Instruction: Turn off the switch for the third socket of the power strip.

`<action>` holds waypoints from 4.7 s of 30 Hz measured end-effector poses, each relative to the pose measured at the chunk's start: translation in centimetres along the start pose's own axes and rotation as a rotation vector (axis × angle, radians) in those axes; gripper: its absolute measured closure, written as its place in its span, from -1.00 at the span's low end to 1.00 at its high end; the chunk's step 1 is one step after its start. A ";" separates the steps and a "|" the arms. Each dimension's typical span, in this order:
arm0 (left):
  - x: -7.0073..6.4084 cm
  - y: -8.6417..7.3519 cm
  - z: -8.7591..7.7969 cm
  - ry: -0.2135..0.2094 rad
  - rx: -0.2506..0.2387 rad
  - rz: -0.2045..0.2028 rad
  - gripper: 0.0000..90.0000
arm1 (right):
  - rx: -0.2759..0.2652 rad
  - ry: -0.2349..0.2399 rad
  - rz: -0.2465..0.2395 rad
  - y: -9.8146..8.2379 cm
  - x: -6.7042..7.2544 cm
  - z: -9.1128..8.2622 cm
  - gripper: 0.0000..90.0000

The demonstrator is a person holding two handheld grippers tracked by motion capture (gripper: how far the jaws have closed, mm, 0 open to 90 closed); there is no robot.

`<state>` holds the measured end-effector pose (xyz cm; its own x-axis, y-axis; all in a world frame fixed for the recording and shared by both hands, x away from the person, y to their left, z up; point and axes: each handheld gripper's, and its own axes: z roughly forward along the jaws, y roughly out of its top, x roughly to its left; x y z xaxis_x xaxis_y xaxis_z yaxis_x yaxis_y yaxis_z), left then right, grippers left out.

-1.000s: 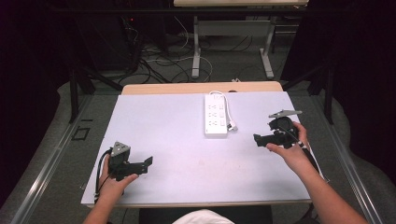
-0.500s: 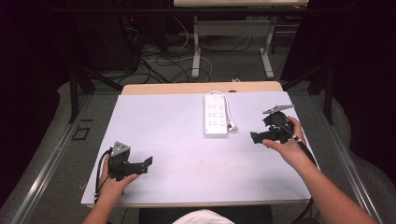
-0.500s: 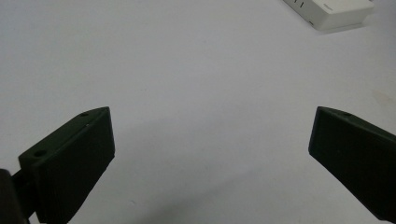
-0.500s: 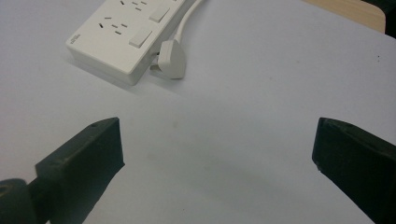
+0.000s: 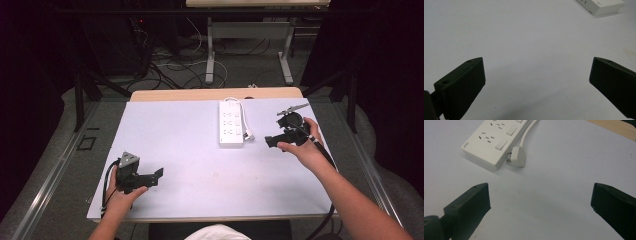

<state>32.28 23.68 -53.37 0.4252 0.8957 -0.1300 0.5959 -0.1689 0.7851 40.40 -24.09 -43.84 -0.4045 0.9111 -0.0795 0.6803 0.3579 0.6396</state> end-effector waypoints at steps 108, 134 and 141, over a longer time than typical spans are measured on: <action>0.0 0.0 0.3 -0.012 0.016 0.011 -0.99 | 0.194 0.035 0.200 8.6 4.9 11.6 0.28; 0.0 0.0 0.3 -0.011 0.016 0.010 -0.99 | 0.255 0.065 0.219 8.1 6.2 13.6 0.83; 0.0 -0.1 0.3 -0.007 0.009 0.010 -0.99 | 0.256 0.062 0.208 7.9 6.4 13.9 0.99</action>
<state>32.50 23.58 -53.63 0.4362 0.8910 -0.1262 0.5974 -0.1819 0.7810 51.68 -12.56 -49.97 -0.2720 0.9586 0.0840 0.8804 0.2126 0.4238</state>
